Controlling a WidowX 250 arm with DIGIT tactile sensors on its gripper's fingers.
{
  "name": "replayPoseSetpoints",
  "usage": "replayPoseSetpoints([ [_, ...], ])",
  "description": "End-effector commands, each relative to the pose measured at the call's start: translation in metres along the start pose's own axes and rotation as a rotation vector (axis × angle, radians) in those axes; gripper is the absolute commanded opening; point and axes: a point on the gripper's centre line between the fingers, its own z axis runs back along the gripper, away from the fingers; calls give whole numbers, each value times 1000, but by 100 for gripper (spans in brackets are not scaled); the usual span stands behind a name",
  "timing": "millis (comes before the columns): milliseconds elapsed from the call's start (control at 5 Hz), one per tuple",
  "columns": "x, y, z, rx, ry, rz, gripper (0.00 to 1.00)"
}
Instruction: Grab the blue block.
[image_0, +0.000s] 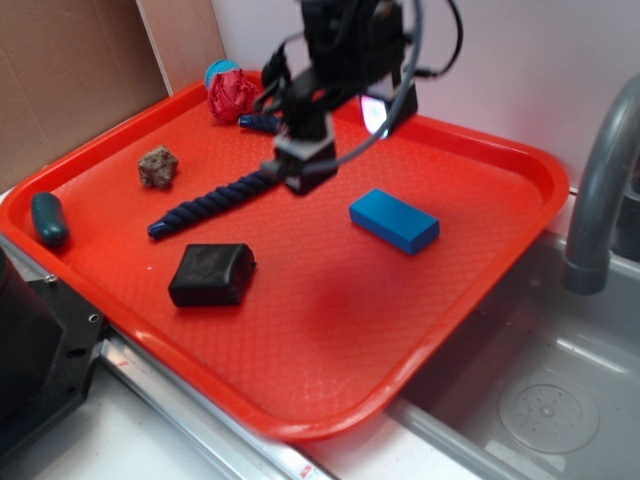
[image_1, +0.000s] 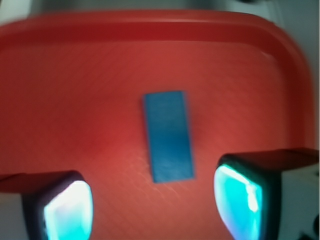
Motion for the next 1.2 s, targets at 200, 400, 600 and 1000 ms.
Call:
replayPoseSetpoints([
  [200,28,27,-44,-102,3,-37,100],
  [400,32,26,-46,-109,25,-37,0],
  [600,28,17,-30,-76,19,-61,0],
  [1000,-19,-19,55,-26,-70,233,0],
])
